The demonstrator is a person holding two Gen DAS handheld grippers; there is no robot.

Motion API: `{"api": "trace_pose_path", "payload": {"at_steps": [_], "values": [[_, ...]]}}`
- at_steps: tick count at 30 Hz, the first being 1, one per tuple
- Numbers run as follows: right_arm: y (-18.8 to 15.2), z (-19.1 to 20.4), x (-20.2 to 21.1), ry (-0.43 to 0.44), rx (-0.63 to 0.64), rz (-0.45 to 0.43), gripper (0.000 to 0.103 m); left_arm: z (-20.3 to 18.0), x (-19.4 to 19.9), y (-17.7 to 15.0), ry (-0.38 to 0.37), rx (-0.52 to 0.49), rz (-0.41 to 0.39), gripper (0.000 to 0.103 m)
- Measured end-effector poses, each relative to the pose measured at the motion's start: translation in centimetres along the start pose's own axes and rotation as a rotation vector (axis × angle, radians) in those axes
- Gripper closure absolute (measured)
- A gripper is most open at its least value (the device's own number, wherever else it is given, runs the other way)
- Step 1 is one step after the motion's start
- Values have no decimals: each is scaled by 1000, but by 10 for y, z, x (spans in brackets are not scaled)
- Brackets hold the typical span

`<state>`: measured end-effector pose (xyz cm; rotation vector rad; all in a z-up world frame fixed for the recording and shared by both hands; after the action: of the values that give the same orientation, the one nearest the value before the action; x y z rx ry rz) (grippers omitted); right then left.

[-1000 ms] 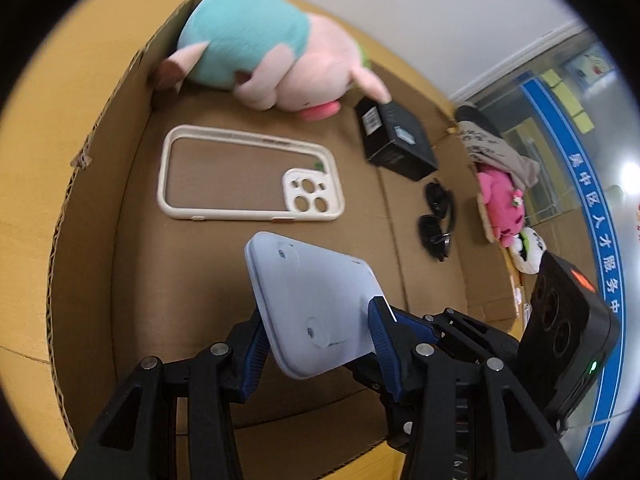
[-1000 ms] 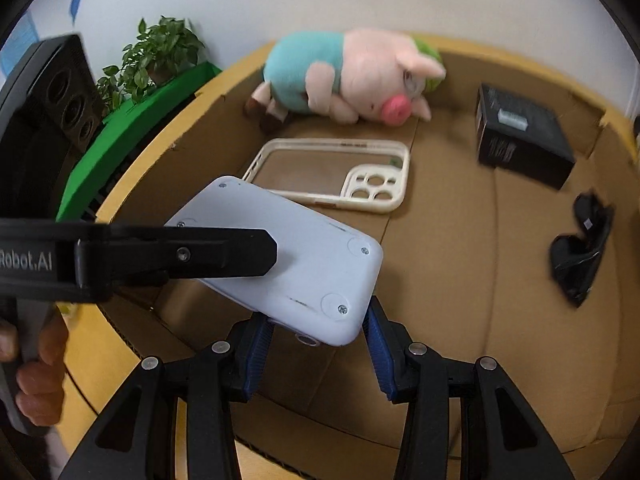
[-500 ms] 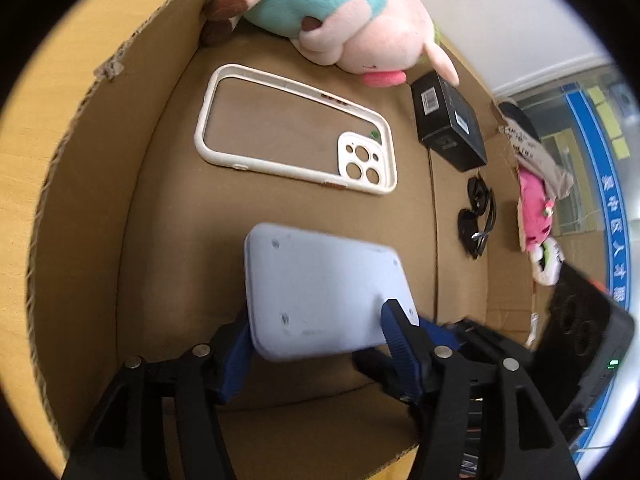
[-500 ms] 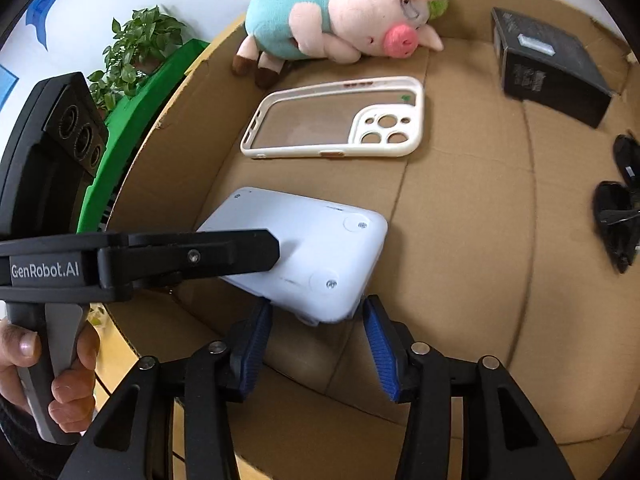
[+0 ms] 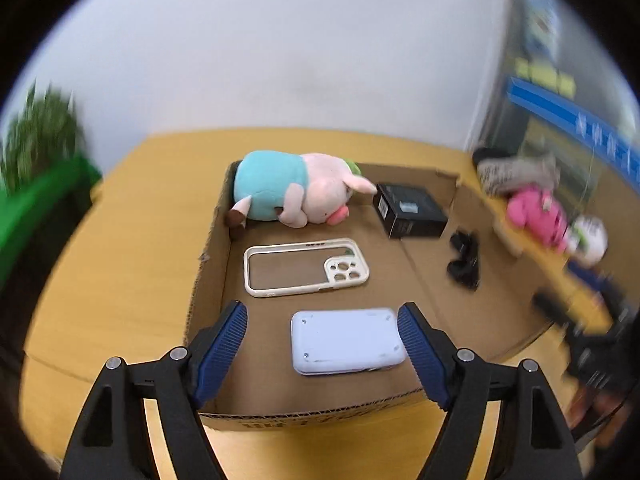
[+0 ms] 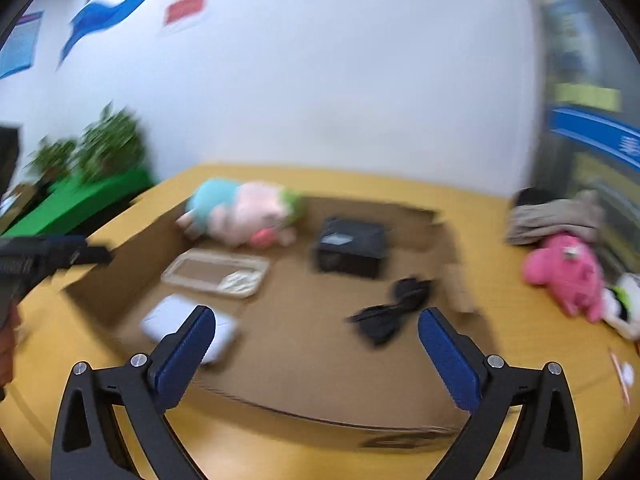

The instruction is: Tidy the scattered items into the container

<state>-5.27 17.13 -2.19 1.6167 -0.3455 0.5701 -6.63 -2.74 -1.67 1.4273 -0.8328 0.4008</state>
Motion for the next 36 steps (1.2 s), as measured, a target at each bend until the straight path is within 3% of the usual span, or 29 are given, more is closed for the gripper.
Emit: {"api": "trace_pose_path", "payload": {"at_steps": [2, 5, 7, 10, 14, 21, 36], "values": [[-11, -10, -5, -15, -31, -31, 0, -9, -19, -10, 37, -30, -11, 25], [-32, -15, -22, -27, -54, -5, 0, -18, -43, -20, 28, 1, 6, 24], [-39, -15, -31, -26, -48, -10, 0, -21, -45, -20, 78, -7, -62, 22], [-44, -16, -31, -6, -64, -56, 0, -24, -42, -20, 87, -3, -136, 21], [-45, -15, -33, -11, -65, -50, 0, -24, -33, -22, 122, -9, -258, 19], [-45, -16, -33, -12, -67, -49, 0, -22, -32, -25, 168, 17, -258, 16], [-46, -15, -33, -14, -68, -49, 0, -22, -30, -24, 165, 17, -258, 16]]}}
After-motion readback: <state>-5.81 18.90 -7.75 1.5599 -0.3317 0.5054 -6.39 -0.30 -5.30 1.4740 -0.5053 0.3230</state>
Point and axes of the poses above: each gripper's, at about its wrist camera, not at the fingertips, and x roughly against the way its jaws point, z to its left, y to its top, the point moved 9 cm from there along -x, roughly the way its jaws point, and after that the axes turned 5 degrees about z, right-handed, at the moved point
